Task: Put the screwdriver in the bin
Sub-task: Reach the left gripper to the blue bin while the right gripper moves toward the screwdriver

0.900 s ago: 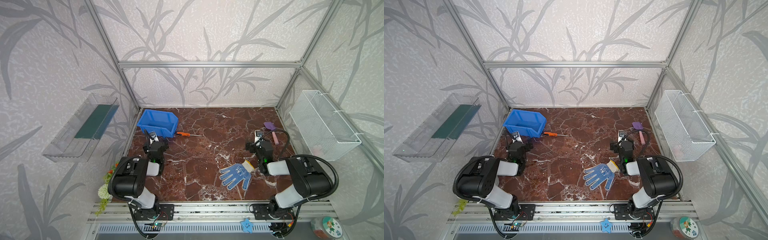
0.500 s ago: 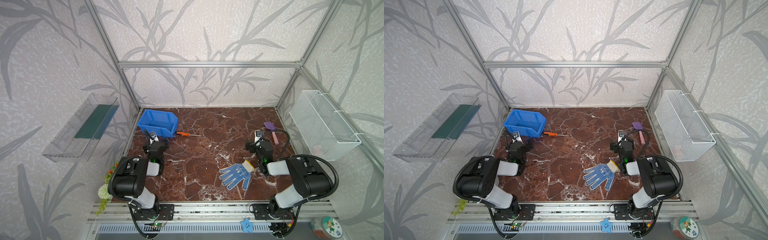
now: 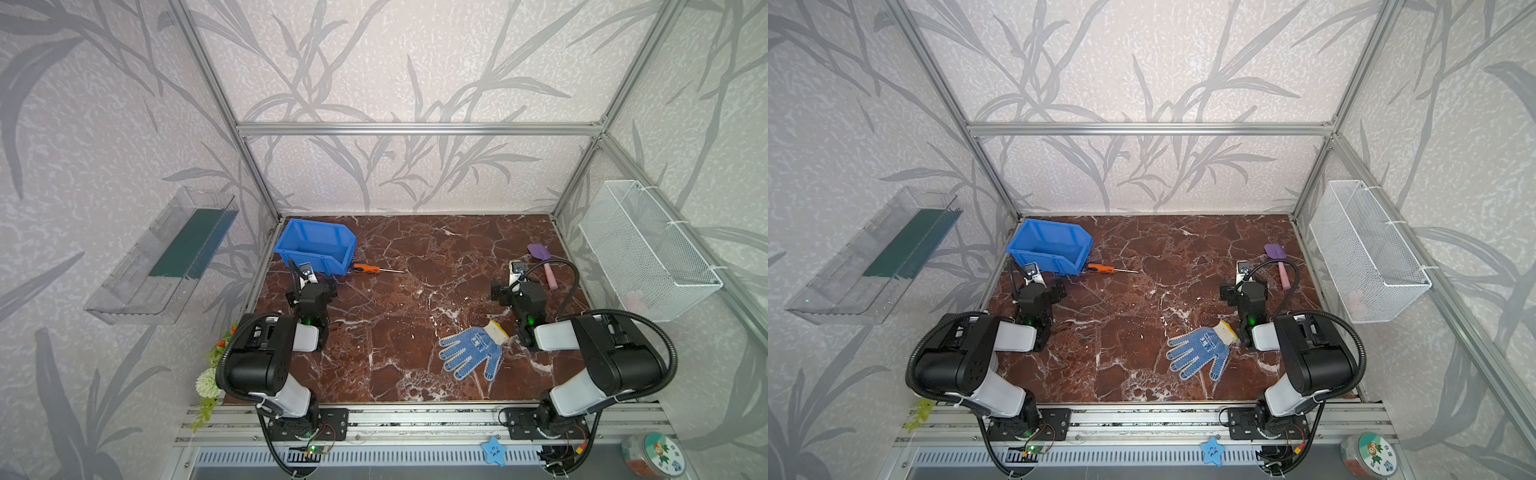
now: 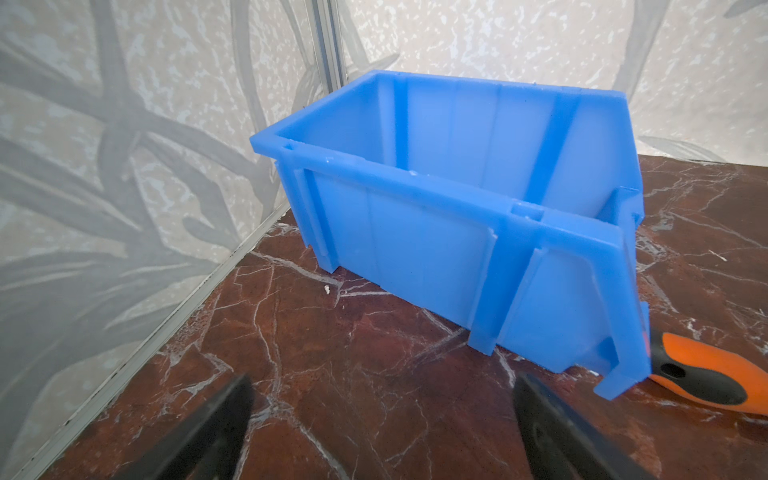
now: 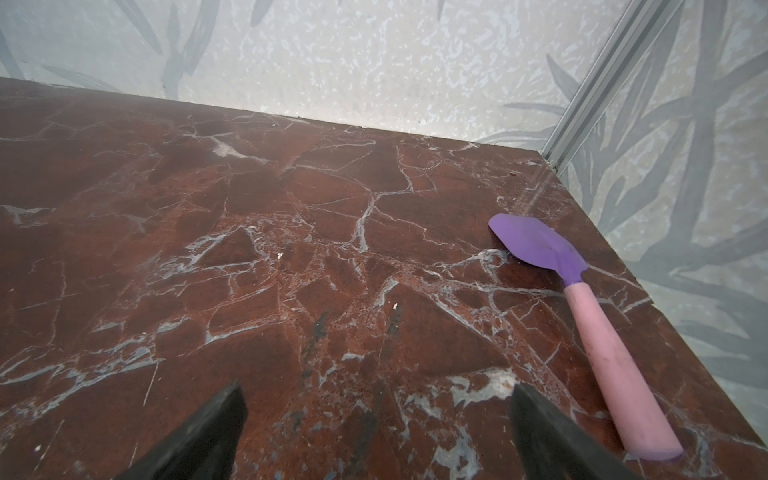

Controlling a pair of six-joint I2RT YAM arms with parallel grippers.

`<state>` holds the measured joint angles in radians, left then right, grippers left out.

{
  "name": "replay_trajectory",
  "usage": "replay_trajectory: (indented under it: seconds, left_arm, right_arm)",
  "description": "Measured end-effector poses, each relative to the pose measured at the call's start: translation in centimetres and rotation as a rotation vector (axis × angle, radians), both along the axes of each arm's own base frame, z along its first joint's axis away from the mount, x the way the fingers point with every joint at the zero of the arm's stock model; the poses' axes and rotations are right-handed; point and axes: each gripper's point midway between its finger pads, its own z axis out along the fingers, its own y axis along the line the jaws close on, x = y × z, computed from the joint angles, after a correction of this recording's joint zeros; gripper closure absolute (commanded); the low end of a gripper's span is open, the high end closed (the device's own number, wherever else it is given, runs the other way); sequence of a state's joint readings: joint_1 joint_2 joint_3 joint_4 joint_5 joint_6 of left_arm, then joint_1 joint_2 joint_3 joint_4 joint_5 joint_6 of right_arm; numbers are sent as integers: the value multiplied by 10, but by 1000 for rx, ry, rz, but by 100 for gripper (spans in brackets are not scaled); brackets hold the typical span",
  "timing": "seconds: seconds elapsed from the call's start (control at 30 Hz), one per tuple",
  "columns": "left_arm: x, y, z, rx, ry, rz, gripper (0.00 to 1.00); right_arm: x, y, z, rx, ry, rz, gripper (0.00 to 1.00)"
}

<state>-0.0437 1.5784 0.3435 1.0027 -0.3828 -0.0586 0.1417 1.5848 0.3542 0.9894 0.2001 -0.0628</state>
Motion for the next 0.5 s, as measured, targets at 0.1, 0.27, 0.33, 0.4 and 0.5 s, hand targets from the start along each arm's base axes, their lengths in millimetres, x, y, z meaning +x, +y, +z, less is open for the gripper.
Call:
replay_trajectory:
  seconds: [0.1, 0.27, 0.33, 0.4, 0.5]
  left_arm:
    - [0, 0, 0, 0, 0, 0, 1]
    - [0, 0, 0, 0, 0, 0, 1]
    - [0, -2, 1, 7, 1, -8, 1]
    - [-2, -6, 7, 23, 4, -19, 1]
    - [-8, -19, 42, 41, -47, -59, 1]
  right_arm:
    - [0, 0, 0, 0, 0, 0, 1]
    - [0, 0, 0, 0, 0, 0, 1]
    - [0, 0, 0, 0, -1, -1, 1]
    - [-2, -2, 1, -3, -6, -13, 1]
    - [-10, -8, 12, -11, -23, -46, 1]
